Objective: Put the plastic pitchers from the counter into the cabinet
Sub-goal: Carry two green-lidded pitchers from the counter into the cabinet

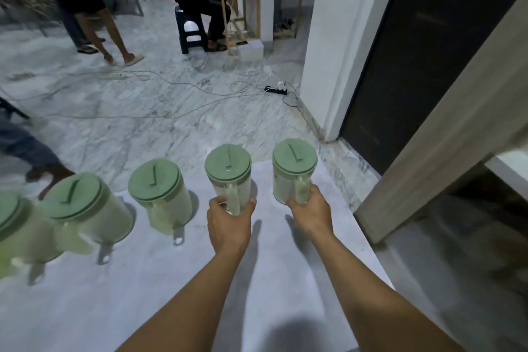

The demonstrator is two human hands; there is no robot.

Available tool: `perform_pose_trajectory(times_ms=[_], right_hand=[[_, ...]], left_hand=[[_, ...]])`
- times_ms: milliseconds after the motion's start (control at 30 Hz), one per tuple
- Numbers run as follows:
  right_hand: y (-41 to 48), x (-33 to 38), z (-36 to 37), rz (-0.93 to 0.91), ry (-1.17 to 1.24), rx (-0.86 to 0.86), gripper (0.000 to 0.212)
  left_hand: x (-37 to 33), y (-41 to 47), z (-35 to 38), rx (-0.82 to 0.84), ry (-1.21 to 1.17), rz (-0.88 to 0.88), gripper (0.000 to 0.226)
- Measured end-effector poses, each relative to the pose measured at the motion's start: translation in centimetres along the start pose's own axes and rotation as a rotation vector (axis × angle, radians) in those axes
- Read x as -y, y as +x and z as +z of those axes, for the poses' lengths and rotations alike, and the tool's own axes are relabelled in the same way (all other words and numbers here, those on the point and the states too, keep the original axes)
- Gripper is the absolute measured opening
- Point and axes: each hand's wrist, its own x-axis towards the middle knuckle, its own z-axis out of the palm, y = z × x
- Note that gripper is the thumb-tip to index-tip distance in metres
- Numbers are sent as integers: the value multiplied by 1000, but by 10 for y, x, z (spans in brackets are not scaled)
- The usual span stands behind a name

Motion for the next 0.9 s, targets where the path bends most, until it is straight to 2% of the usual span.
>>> perform_pose_trajectory(times_ms=[200,267,467,900], right_hand=[[11,1,7,2,95,18,21],[13,2,8,-6,120,29,16],[12,5,7,-71,135,7,22],[-33,65,-37,-137,157,-58,17]], left_hand=[[-7,10,7,41,-8,5,25],[-6,11,8,43,29,50,26],[0,14,-1,10,123,178,27],[-75,-3,-57,-32,-33,363,27]])
